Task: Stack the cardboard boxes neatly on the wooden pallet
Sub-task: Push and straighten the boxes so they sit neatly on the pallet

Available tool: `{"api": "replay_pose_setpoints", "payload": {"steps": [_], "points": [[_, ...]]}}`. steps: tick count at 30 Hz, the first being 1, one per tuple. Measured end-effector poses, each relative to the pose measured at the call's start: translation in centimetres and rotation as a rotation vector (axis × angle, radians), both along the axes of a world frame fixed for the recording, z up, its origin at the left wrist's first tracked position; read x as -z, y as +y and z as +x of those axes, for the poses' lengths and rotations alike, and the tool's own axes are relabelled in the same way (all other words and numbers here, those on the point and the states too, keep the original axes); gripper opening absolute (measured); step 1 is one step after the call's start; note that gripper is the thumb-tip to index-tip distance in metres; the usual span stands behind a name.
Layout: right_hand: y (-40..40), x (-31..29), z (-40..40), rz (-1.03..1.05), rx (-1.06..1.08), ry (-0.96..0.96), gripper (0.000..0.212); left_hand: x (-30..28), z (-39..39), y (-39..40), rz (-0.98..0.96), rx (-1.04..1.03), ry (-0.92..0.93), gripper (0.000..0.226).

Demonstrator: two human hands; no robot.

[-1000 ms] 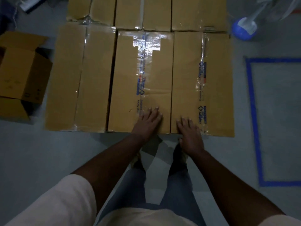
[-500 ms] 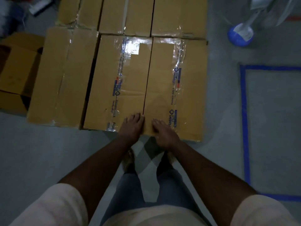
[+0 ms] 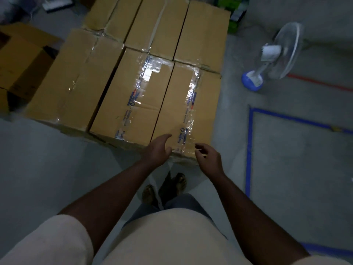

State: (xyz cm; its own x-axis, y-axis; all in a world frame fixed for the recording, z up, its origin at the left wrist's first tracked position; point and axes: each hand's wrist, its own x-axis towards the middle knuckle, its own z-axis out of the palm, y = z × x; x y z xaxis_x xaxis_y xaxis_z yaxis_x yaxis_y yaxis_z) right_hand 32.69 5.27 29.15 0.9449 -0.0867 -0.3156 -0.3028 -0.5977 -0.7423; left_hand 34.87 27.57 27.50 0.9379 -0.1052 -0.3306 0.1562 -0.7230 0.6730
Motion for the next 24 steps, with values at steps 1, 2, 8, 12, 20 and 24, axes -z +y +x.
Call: {"api": "replay_pose_setpoints", "payload": {"steps": [1, 2, 8, 12, 20, 24], "points": [[-0.6, -0.4, 0.0, 0.003, 0.013, 0.0, 0.03, -0.5, -0.2, -0.7, -0.016, -0.004, 0.007, 0.058], [-1.3, -1.0, 0.2, 0.006, 0.017, 0.001, 0.03, -0.8, -0.3, -1.3, -0.028, -0.01, 0.008, 0.058], [-5.8, -2.9, 4.3, 0.037, -0.019, -0.065, 0.026, -2.7, 2.5, -6.6, -0.032, -0.058, -0.08, 0.046], [-11.4, -3.3, 8.9, 0.075, -0.053, -0.101, 0.024, -2.5, 7.1, -12.5, 0.011, -0.07, -0.104, 0.049], [-28.6, -3.6, 18.2, 0.076, -0.107, -0.139, 0.024, -3.4, 16.6, -30.1, -0.069, -0.174, -0.065, 0.048], [-33.6, -3.8, 22.3, 0.082, -0.196, -0.083, 0.025, -3.5, 18.8, -34.7, -0.099, -0.239, -0.042, 0.045]]}}
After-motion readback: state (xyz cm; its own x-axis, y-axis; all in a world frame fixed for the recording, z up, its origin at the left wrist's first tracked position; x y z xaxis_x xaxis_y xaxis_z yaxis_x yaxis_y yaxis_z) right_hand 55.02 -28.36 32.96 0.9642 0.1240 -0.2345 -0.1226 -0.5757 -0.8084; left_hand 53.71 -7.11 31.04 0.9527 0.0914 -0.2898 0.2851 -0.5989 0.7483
